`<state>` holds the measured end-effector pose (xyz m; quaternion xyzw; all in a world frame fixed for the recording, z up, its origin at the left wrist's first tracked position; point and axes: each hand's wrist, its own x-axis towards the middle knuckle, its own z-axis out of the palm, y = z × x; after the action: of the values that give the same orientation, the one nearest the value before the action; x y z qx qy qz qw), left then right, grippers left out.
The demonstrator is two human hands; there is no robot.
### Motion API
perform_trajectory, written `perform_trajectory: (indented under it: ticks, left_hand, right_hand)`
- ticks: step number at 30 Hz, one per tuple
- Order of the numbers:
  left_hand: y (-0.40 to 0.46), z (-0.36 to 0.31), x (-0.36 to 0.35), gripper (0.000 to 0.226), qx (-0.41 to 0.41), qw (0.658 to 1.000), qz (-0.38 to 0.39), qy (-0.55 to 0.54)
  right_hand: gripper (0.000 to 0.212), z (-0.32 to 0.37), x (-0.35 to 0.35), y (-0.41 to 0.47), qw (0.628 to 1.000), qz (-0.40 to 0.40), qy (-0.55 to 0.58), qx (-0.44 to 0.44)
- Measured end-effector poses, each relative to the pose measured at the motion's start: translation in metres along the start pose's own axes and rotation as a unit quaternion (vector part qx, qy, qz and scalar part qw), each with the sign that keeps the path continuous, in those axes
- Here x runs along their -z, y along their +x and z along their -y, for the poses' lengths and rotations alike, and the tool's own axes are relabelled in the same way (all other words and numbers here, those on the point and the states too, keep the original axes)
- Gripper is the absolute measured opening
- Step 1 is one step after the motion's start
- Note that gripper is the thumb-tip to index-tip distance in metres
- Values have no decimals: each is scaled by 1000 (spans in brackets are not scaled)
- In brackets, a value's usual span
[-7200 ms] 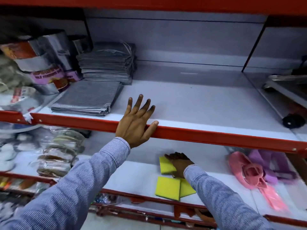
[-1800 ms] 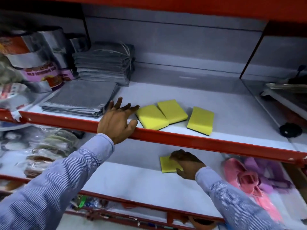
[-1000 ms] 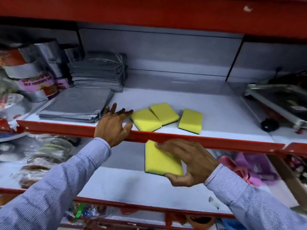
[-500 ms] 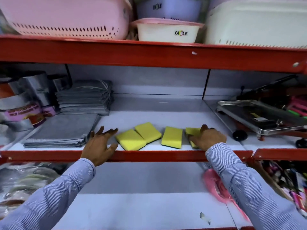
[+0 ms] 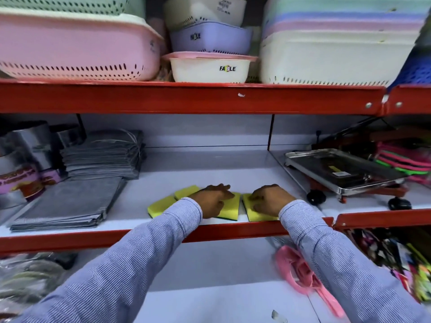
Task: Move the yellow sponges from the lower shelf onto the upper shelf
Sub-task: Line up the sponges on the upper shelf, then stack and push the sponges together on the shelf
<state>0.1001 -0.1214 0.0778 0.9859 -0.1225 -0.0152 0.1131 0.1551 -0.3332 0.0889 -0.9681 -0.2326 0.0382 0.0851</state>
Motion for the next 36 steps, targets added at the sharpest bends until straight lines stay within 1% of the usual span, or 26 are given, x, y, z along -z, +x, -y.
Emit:
perform_trajectory:
  ticks: [2, 6, 14, 21, 23, 27, 30, 32, 33, 35, 36]
  left_hand:
    - [6, 4, -2, 48, 4, 1000, 16, 6]
    - [5, 13, 0, 45, 7, 1000, 9, 5]
    - [4, -1, 5, 43, -32, 999, 16, 4]
    - [2, -16, -7, 40, -38, 999, -20, -16]
    - [-1, -16, -9, 41, -43, 999, -23, -16]
    - [-3, -16, -9, 41, -43, 999, -27, -15]
    - [-5, -15, -9, 39, -43, 999, -13, -18]
    - [-7, -10, -4, 37, -34, 999, -9, -26]
    - [-8, -6, 1, 36, -20, 999, -29, -33]
    - [-9, 7, 11, 39, 45, 993, -100, -39]
    - [-10, 16, 16, 44, 94, 988, -118, -24]
  right_hand:
    - [42, -4, -1, -3, 1000, 0, 7, 6]
    - [41, -9, -4, -8, 1000, -6, 18, 16]
    - [41, -7, 0, -8, 999, -28, 4, 31]
    - [42, -6, 5, -7, 999, -15, -28, 42]
    - [42, -4, 5, -5, 999, -10, -34, 41]
    - [44, 1, 8, -1, 998, 26, -47, 36]
    - [43, 6, 9, 1, 997, 36, -64, 34]
    - [40, 8, 8, 2, 997, 27, -61, 32]
    - [41, 9, 7, 2, 998, 22, -58, 32]
    - [42, 12, 4, 1, 997, 17, -66, 40]
    - [43, 13, 2, 0, 996, 18, -79, 47]
